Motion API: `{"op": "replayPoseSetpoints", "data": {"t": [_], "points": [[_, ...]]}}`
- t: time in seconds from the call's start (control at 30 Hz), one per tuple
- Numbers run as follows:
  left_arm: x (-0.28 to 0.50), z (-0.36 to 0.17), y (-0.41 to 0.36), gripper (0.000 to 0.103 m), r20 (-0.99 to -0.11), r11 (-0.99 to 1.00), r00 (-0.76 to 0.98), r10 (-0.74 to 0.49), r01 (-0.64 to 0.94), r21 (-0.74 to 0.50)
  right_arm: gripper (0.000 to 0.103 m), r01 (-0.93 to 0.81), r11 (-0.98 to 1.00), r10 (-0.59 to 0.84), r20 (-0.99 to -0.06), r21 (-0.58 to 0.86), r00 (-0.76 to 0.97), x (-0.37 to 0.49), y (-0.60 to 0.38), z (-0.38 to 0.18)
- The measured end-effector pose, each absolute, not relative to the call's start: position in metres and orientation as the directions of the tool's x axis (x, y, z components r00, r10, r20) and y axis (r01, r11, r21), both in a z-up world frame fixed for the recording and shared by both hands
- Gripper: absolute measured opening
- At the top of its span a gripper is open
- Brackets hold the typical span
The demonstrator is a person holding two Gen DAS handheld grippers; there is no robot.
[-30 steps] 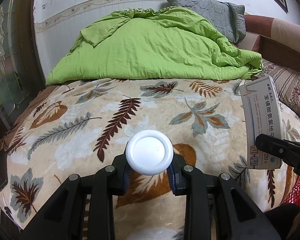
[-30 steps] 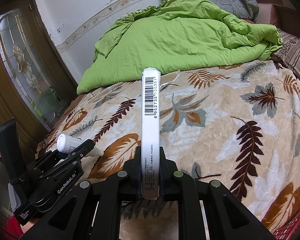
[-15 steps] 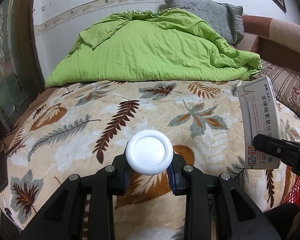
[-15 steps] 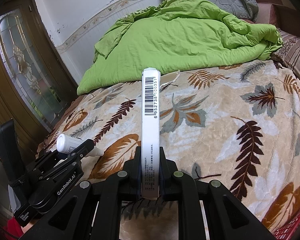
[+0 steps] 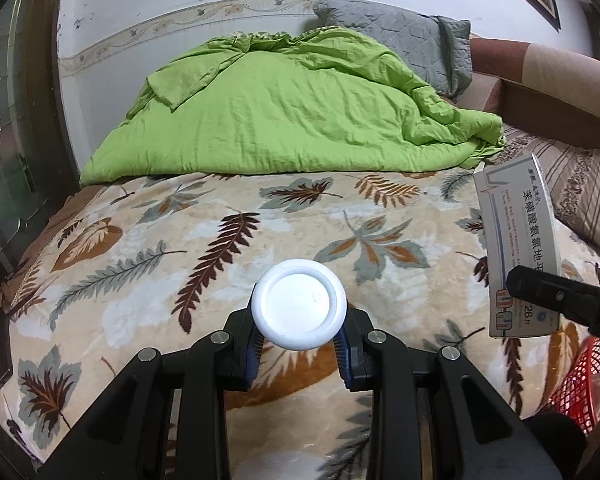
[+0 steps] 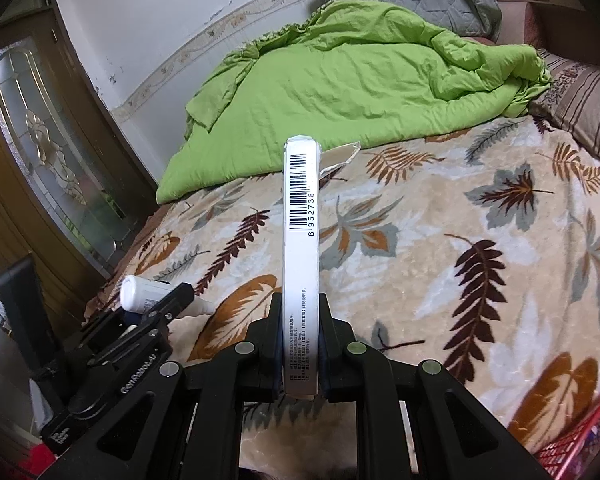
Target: Collect trash
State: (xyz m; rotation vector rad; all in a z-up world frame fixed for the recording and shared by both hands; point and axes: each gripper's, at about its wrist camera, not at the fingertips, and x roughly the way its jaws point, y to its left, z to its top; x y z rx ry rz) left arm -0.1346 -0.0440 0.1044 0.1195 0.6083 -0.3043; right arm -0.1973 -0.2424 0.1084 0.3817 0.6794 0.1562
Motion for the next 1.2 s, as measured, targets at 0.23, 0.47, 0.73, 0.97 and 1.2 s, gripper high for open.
{"op": "replayPoseSetpoints", "data": {"t": [0.23,0.47,0.73,0.97,1.2], "points": [[-0.151,0.113,-0.061,0.029,-0.573,0.930,0.765,-0.293,0.367,0.014,0.015,-0.001,0.903,0.271,-0.567,0.430,0.778,-0.220,-0.261,0.118],[-0.176,0.128,-0.090,0.029,-0.571,0.889,0.727,-0.381,0.457,-0.013,0.015,0.062,0.900,0.216,-0.566,0.431,0.795,-0.260,-0.293,0.123],[-0.224,0.147,-0.159,0.029,-0.578,0.738,0.577,-0.577,0.672,-0.066,0.015,0.271,0.883,0.030,-0.622,0.384,0.783,-0.352,-0.368,0.117],[-0.272,0.138,-0.248,0.029,-0.643,0.495,0.266,-0.718,0.845,-0.204,0.015,0.476,0.804,-0.120,-0.688,0.355,0.716,-0.424,-0.425,0.096],[-0.302,0.114,-0.313,0.049,-0.713,0.367,0.069,-0.698,0.889,-0.273,0.055,0.600,0.725,-0.188,-0.742,0.337,0.644,-0.452,-0.452,0.080]]}}
